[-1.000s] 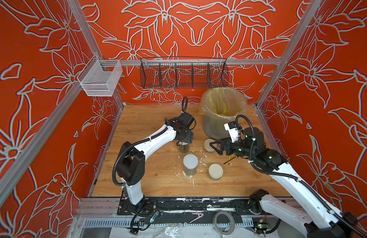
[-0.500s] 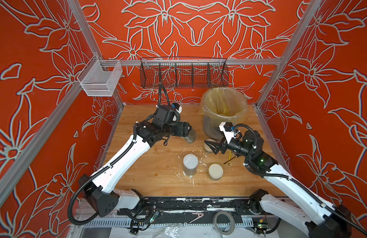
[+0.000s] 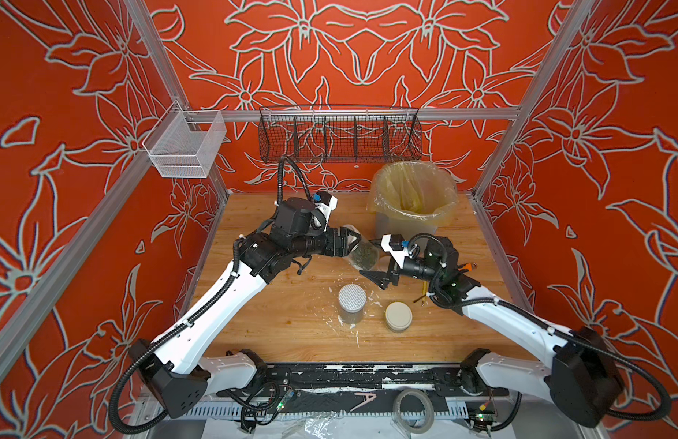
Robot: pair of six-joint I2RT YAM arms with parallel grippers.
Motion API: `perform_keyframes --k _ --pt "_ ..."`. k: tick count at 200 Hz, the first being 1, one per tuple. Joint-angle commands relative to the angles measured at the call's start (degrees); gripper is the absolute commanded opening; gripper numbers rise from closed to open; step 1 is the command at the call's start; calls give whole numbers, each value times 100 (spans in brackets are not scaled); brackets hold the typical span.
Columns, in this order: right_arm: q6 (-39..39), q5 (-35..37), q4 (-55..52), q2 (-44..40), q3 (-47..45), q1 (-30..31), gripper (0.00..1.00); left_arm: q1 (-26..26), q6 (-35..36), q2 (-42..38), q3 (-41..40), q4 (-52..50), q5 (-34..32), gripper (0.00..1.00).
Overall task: Empty moldy tea leaves from jars
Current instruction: Pick up the jar from the center of the board.
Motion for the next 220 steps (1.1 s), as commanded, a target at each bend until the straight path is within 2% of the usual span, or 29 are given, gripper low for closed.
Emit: perform_keyframes --k 1,26,48,77,105,132,156,172,181,192,220 --pt "-191 -167 408 234 198 108 97 27 -126 -217 105 592 220 11" --pt "-30 -49 790 361 172 146 89 28 -145 -199 105 571 224 10" --pt "-51 -45 781 377 198 148 88 28 -147 -188 105 570 225 10" --pt "-39 -78 770 357 215 160 73 28 -175 -87 138 538 307 9" --pt "-134 40 651 254 228 166 65 28 -229 55 248 346 339 9" --pt "-442 884 612 141 158 188 51 28 -563 323 456 29 356 10" --pt "-962 1833 793 82 42 257 40 27 -1257 610 547 -118 554 16" --pt "-1430 2393 894 79 -10 356 37 22 -1717 747 497 39 828 21" --pt "-1626 2598 984 81 -39 387 35 19 -1869 795 485 152 969 29" --pt "-1744 2718 1047 82 -49 394 32 4 -1906 835 507 250 1062 43" --pt "-1605 2328 1047 24 -50 395 28 -2 -1452 748 606 496 1028 94"
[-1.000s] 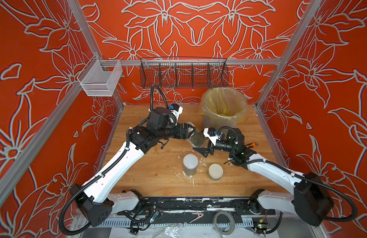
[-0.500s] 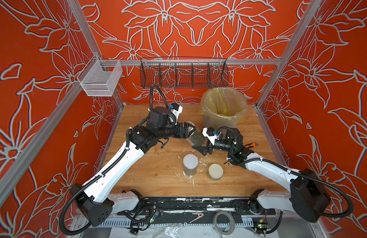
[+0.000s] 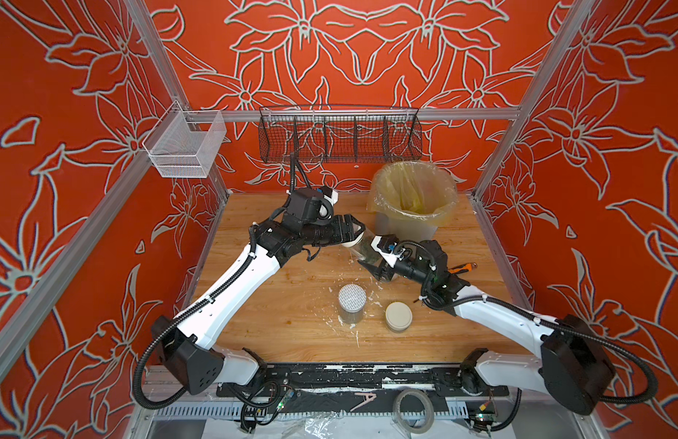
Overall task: Empty moldy tea leaves from jars
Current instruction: Pick up the jar from the center of the board.
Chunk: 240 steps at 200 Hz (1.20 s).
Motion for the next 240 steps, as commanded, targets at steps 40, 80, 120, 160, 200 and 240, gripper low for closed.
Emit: perform_keyframes --k 40,80,120,160,200,240 --pt "236 -299 1317 -329 -165 82 21 -151 540 -532 212 624 -26 97" --pt "461 -395 1308 -579 -190 82 20 -151 1370 -868 380 690 -318 97" --pt "578 -618 971 -820 -111 81 19 -151 3572 -1283 231 518 644 97" --pt "805 -796 1145 -890 -188 73 17 11 4403 -1314 505 -38 1004 97" --pt "911 -885 1256 -1008 -201 73 16 51 4998 -922 1201 -1201 1576 97" --pt "995 -1181 1243 -1113 -146 73 15 385 5219 -664 1380 -1319 1937 97"
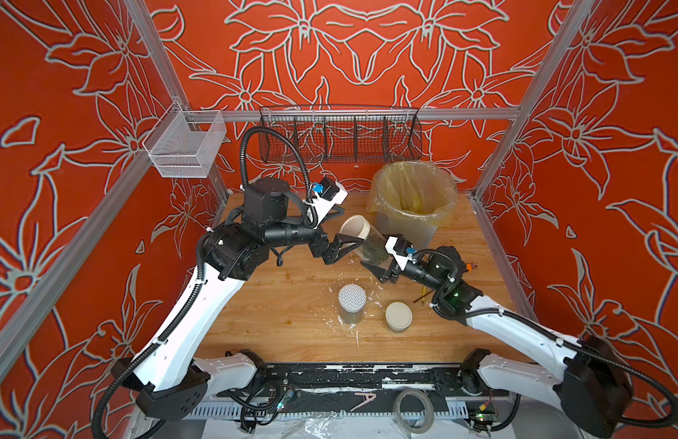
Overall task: Empty moldy tea leaves from jars
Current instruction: Pick up the jar from the center of the board, then unscrew the lid from the jar.
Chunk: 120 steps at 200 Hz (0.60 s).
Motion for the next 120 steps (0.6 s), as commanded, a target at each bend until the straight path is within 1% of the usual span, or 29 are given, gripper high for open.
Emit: perform_keyframes --k 1,14,27,63,120 --pt "117 -330 655 -251 123 27 15 232 376 181 185 -352 404 97" --pt "125 -337 655 -288 123 33 15 325 392 323 266 -418 401 97" --pt "142 -348 670 -318 112 33 14 386 369 450 295 -424 542 97" --pt "148 -341 659 -317 123 27 14 401 329 702 352 -440 1326 97" --pt "94 -341 499 -327 194 30 13 403 289 1056 430 -492 1414 98"
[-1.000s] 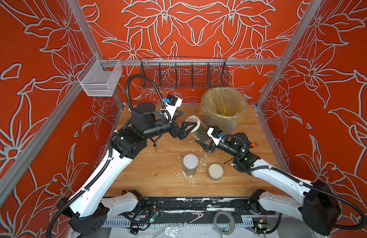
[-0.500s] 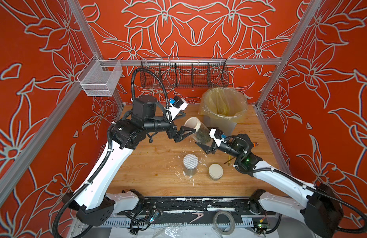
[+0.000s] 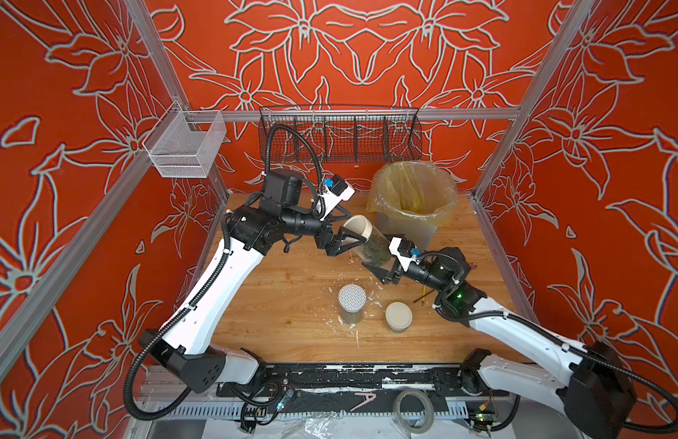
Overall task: Empty moldy tea leaves from jars
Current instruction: Unscrew the lid from the jar.
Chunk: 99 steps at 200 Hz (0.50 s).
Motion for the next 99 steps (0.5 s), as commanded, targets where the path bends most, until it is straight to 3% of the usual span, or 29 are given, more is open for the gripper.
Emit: perform_keyframes --k 1,7,63,79,99 --pt "12 -217 465 -187 194 28 13 12 88 148 157 -137 298 99" --pt "14 -213 464 -175 204 27 13 10 83 167 161 -137 315 100" --pt "-89 -127 396 -73 245 34 13 10 -132 323 258 -284 448 69" --pt "-324 -11 260 -4 288 27 13 1 -781 347 232 6 412 62" --pt "-850 424 254 163 301 28 14 -24 -2116 451 264 392 133 50"
